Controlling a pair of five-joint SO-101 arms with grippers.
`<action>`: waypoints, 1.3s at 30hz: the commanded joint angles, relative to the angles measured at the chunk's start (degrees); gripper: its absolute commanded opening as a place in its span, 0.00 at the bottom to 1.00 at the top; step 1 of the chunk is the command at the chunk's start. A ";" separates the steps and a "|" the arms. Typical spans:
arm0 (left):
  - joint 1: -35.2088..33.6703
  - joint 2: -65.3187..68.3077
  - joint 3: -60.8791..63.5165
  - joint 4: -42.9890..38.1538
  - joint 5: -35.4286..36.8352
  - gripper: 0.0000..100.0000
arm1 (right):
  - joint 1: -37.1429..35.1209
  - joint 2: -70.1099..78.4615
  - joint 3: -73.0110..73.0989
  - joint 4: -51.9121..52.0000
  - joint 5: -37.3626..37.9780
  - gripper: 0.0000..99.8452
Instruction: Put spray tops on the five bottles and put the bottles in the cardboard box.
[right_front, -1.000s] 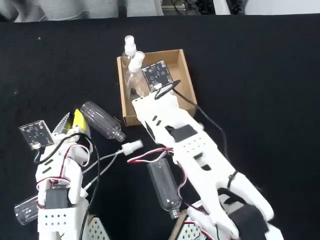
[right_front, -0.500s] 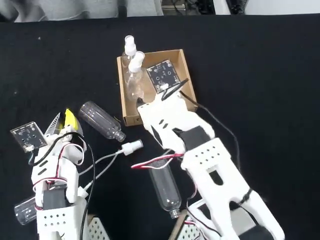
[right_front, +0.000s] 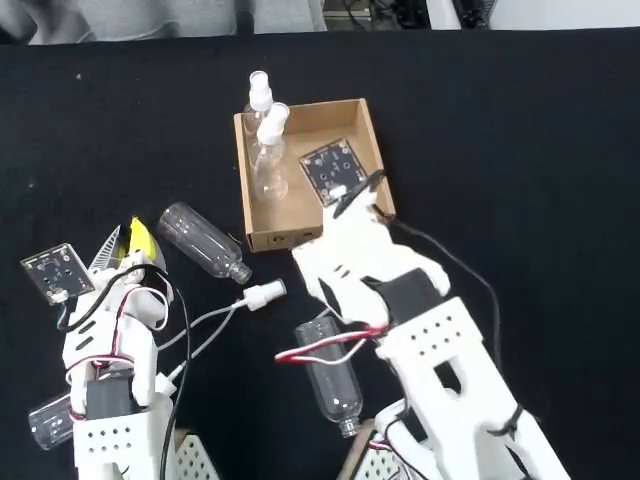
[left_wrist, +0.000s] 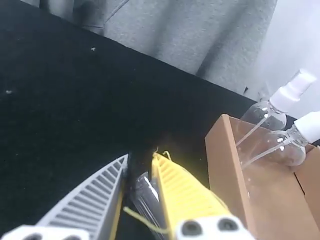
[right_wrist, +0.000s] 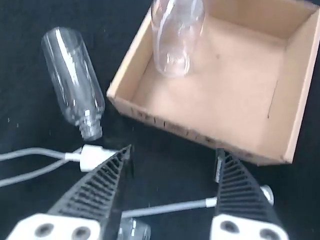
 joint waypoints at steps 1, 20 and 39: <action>-0.66 -0.26 1.27 -1.49 -0.44 0.07 | 1.41 -4.09 -4.44 4.57 0.09 0.22; -0.66 -0.09 1.27 -1.41 -0.44 0.07 | -9.85 -11.12 -4.09 20.57 -0.35 0.22; -0.57 0.00 1.27 -1.23 -0.44 0.07 | -16.70 -10.86 10.77 15.74 -6.77 0.22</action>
